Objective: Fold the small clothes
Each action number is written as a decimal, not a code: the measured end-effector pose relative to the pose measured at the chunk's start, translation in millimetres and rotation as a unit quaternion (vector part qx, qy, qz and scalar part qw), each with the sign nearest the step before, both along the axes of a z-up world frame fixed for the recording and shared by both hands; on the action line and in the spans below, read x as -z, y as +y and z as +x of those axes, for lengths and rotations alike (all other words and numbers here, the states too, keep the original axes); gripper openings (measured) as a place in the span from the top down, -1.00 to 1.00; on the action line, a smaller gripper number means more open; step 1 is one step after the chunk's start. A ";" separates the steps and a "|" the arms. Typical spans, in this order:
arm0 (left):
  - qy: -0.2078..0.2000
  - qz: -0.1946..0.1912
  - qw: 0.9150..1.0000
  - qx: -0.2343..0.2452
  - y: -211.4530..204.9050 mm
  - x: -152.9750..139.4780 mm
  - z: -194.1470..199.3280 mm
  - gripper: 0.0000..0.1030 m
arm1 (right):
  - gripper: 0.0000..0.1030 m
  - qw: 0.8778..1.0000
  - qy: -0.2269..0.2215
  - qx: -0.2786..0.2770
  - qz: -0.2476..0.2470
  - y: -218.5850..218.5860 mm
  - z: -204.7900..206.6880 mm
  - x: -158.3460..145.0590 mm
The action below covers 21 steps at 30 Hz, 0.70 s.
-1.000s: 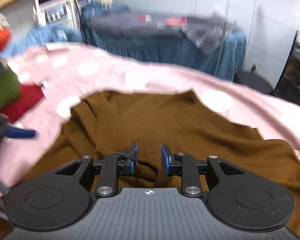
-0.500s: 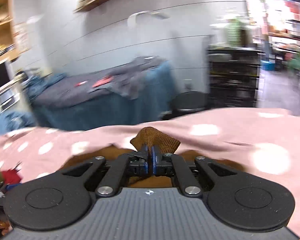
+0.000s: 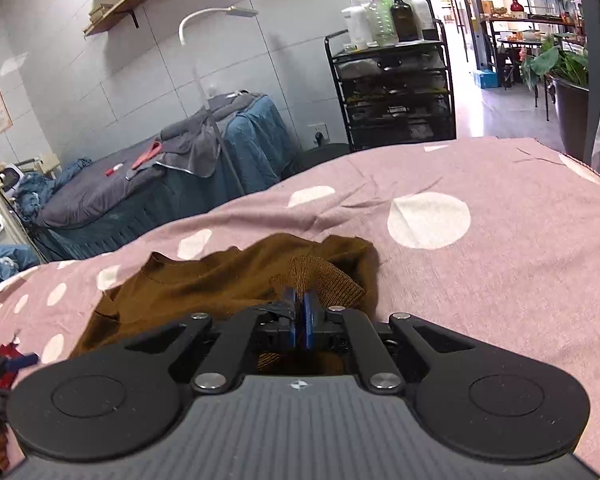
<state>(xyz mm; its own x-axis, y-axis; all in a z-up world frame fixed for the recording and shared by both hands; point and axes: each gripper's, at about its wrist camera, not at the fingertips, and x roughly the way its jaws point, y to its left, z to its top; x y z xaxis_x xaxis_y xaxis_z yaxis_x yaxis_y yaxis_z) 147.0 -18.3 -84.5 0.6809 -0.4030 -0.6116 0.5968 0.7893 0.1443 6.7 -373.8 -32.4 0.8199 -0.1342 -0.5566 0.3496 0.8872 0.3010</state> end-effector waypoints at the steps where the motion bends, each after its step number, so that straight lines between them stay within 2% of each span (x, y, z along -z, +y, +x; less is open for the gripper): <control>1: 0.003 -0.014 1.000 -0.014 0.1 -2.5 5.6 -0.47 | 0.86 1.000 -0.003 -0.006 -0.004 2.2 0.4 -1.6; 3: 0.041 -0.070 0.995 -0.053 3.9 -8.1 30.9 -0.47 | 0.86 1.000 -0.002 -0.013 -0.004 6.2 3.3 -2.1; 5: 0.072 -0.127 0.984 -0.102 6.5 -11.5 63.2 -0.47 | 0.86 1.000 -0.002 -0.016 -0.001 8.5 2.8 -1.3; 6: 0.081 -0.140 0.979 -0.122 5.9 -11.7 80.3 -0.46 | 0.86 1.000 -0.001 -0.016 -0.001 10.0 2.0 -0.2; 9: 0.122 -0.158 0.968 -0.151 -4.3 -4.3 127.2 -0.31 | 0.86 1.000 0.005 -0.017 0.006 12.3 0.1 3.9; 12: 0.162 -0.134 0.964 -0.163 -21.8 15.9 160.5 -0.25 | 0.86 1.000 0.011 -0.018 0.011 13.6 -1.1 6.9; 14: 0.174 -0.135 0.964 -0.150 -30.9 26.6 169.8 0.11 | 0.86 1.000 0.014 -0.019 0.015 13.2 -0.8 9.3; 16: 0.181 -0.115 0.968 -0.134 -41.1 34.1 174.6 0.56 | 0.86 1.000 0.018 -0.021 0.015 13.3 -0.4 12.0; 18: 0.168 -0.101 0.969 -0.148 -42.5 33.6 175.5 0.91 | 0.86 0.999 0.021 -0.022 0.013 13.2 -0.1 14.5; 20: 0.182 -0.143 0.959 -0.162 -27.2 27.6 180.8 0.91 | 0.86 1.000 0.021 -0.020 0.011 12.6 -1.3 15.8; 21: 0.171 -0.154 0.956 -0.181 -18.0 22.5 184.3 0.91 | 0.86 1.000 0.019 -0.019 0.012 11.6 -2.2 16.3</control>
<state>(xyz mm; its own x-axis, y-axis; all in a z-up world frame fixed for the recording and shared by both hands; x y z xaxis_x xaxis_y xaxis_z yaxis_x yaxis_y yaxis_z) 331.2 -36.3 -107.0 0.5913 -0.3745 -0.7142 0.2466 0.9272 -0.2821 4.6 -362.2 -48.7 0.8018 -0.0894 -0.5908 0.3272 0.8930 0.3089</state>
